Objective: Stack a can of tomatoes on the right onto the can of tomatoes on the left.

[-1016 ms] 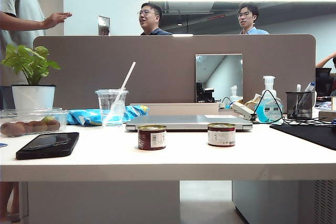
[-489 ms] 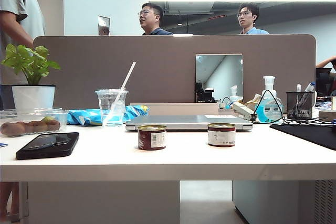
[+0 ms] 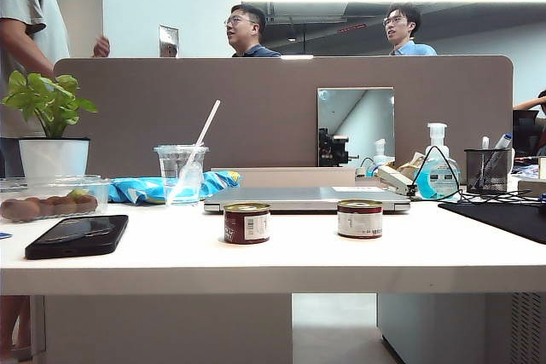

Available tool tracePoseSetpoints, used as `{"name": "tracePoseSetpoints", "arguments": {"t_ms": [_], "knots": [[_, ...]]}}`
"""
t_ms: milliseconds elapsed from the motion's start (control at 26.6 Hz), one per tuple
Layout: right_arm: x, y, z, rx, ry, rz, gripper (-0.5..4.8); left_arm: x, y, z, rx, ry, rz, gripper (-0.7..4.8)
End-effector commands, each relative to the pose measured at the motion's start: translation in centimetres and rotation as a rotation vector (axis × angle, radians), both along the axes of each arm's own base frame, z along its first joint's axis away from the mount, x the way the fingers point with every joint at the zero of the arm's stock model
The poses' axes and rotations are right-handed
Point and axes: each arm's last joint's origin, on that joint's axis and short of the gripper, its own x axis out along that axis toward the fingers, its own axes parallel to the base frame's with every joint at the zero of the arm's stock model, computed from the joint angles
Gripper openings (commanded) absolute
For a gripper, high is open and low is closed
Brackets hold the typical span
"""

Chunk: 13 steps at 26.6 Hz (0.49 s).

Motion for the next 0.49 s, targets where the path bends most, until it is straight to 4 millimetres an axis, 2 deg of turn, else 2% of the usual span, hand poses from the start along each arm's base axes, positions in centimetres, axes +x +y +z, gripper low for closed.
{"name": "tracePoseSetpoints", "arguments": {"t_ms": [38,188,264,339,489], "knots": [[-0.7,0.0,2.5,0.166,-0.09,0.005,-0.05,-1.4,-0.3,3.3,-0.06,-0.055,-0.094,-0.02],[-1.7,0.3,4.9,0.163,-0.09,0.098,-0.05,-3.0,-0.3,5.1,-0.045,0.035,-0.112,-0.02],[-2.5,0.5,6.1,0.096,-0.046,0.194,-0.05,-3.5,-0.4,5.6,0.0,0.106,-0.161,-0.02],[-3.1,0.7,7.6,0.01,0.048,0.263,-0.05,-3.2,-0.8,6.2,0.004,0.151,-0.3,-0.02],[-3.1,0.9,9.9,-0.1,0.186,0.348,-0.04,-2.7,-1.0,6.0,0.001,0.206,-0.394,-0.02]]}}
